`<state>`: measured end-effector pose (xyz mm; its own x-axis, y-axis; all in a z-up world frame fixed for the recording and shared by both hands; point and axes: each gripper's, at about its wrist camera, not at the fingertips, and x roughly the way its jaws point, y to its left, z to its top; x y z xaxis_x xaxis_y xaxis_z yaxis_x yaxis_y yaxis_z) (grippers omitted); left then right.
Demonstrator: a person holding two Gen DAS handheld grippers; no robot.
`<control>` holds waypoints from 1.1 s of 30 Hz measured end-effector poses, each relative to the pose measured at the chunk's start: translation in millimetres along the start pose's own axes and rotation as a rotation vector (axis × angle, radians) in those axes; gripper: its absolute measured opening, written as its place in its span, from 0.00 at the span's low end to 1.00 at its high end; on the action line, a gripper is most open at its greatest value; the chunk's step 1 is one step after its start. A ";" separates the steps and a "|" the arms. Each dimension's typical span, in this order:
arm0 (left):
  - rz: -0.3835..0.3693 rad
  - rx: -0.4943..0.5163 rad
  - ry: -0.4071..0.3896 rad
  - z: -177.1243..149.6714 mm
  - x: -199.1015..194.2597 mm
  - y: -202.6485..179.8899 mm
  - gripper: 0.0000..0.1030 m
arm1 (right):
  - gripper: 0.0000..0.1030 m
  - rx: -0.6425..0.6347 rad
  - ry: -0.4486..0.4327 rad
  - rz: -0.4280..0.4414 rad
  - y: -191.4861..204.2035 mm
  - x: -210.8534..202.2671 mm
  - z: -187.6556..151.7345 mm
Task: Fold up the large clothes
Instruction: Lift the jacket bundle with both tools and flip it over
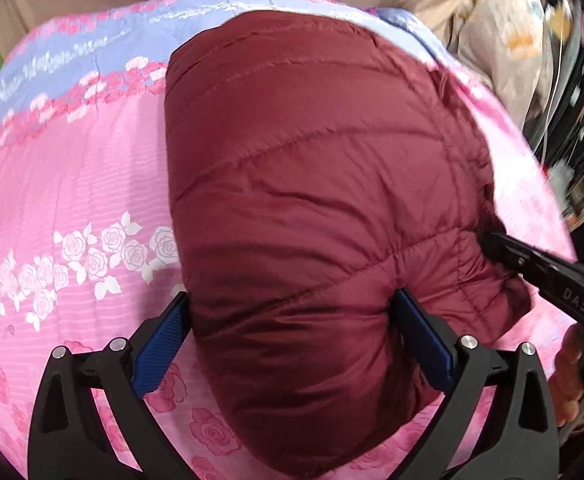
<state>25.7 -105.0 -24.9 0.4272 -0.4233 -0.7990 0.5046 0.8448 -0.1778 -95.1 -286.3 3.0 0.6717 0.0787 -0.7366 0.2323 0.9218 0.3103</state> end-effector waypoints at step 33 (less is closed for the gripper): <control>-0.254 -0.067 -0.045 51.0 32.9 39.0 0.83 | 0.41 0.172 0.109 0.290 -22.9 64.3 35.1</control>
<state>97.7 -102.8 -28.8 0.3270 -0.6378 -0.6974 0.5500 0.7285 -0.4084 -32.5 -315.7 -30.3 0.6501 0.3768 -0.6598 0.1636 0.7786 0.6058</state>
